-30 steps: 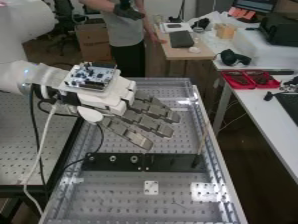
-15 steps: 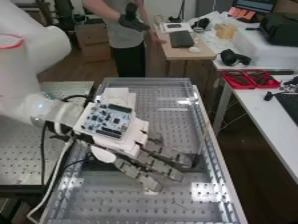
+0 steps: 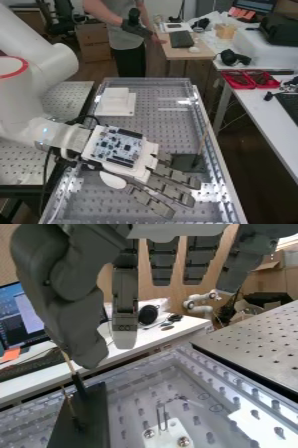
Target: Grab the paper clip and place it in the clear container
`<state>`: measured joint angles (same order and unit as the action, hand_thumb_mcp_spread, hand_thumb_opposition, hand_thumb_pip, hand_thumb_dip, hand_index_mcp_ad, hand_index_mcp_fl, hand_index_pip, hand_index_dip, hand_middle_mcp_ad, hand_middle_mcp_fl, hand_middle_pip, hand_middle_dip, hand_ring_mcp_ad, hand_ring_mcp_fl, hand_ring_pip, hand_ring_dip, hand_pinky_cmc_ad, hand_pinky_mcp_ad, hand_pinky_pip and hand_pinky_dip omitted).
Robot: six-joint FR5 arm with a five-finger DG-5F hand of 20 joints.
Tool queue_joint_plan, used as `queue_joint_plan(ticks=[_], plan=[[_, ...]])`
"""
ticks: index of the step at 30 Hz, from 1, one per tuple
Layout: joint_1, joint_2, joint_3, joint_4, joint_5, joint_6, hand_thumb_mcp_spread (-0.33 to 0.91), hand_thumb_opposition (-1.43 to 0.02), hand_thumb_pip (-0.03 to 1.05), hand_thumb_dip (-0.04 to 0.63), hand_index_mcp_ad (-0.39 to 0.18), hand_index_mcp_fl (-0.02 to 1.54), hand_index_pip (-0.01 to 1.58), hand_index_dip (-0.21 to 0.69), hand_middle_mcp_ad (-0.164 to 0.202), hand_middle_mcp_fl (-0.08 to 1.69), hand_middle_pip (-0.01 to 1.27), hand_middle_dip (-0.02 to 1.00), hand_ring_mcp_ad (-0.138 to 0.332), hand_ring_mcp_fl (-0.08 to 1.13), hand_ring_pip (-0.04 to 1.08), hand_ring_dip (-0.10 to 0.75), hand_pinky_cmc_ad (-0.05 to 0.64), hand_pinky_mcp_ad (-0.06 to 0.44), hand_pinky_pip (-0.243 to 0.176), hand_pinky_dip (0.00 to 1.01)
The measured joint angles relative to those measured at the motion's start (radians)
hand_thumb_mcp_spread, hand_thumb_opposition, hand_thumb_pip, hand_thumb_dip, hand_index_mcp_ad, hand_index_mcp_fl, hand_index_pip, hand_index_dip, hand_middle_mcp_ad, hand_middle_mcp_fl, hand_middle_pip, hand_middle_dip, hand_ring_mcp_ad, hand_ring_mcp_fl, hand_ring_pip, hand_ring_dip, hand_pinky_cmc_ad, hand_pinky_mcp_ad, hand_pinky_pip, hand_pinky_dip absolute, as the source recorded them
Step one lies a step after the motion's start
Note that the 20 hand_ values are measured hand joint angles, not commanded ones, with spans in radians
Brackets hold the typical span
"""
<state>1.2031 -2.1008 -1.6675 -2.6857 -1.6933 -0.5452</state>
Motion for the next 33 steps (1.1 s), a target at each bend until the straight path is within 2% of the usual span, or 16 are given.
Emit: queue_joint_plan(ticks=[15,21,25,33], plan=[[-0.059,-0.07,0.053,0.014,-0.116,-0.047,0.4,-0.88,0.7,0.29,-0.106,0.23,1.54,0.14,0.068,-0.01,0.11,0.14,0.129,0.0,0.08,0.063,0.262,0.227,-0.089,0.25],[-0.07,-0.079,0.057,0.026,-0.151,-0.072,0.4,-0.88,0.68,0.29,-0.11,0.27,1.54,0.143,0.068,-0.01,0.12,0.14,0.126,0.0,0.08,0.066,0.262,0.227,-0.093,0.22],[-0.074,-0.086,0.061,0.029,-0.175,-0.088,0.43,-0.88,0.68,0.29,-0.134,0.27,1.55,0.145,0.072,-0.01,0.12,0.14,0.126,0.0,0.08,0.073,0.262,0.227,-0.093,0.19],[-0.079,-0.1,0.076,0.029,-0.207,-0.127,0.43,-0.88,0.68,0.29,-0.133,0.28,1.55,0.145,0.072,-0.01,0.12,0.14,0.126,0.0,0.08,0.075,0.262,0.227,-0.089,0.19]])
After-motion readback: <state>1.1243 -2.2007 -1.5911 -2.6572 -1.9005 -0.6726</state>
